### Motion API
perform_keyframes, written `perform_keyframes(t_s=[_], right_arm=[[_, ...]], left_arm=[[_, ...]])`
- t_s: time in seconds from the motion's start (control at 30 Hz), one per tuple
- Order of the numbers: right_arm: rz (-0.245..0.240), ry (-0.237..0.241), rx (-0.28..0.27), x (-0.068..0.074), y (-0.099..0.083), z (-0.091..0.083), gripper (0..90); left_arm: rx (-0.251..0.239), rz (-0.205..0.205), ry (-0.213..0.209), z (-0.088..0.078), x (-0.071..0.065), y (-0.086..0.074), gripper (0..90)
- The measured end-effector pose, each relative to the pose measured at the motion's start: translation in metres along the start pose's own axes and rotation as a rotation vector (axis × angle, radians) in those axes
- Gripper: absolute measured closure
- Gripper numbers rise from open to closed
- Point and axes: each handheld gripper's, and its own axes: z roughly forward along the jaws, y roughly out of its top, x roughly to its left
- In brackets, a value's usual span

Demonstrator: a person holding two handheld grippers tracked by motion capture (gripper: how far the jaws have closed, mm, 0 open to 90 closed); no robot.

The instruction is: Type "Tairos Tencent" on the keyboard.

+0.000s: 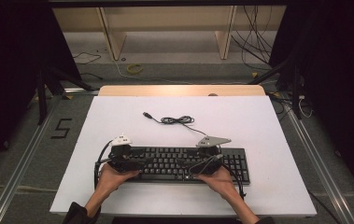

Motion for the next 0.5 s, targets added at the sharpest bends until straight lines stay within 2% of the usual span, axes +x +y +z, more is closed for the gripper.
perform_keyframes(t_s=[0.23, 0.5], right_arm=[[-0.007, -0.013, 0.021, -0.001, 0.002, 0.007, 45.9], [-0.013, -0.035, 0.046, 0.000, 0.007, 0.016, 57.5]], left_arm=[[-0.019, -0.013, -0.002, -0.008, 0.001, -0.002, 31.9], [-0.042, -0.021, -0.007, -0.017, 0.000, -0.003, 31.0]])
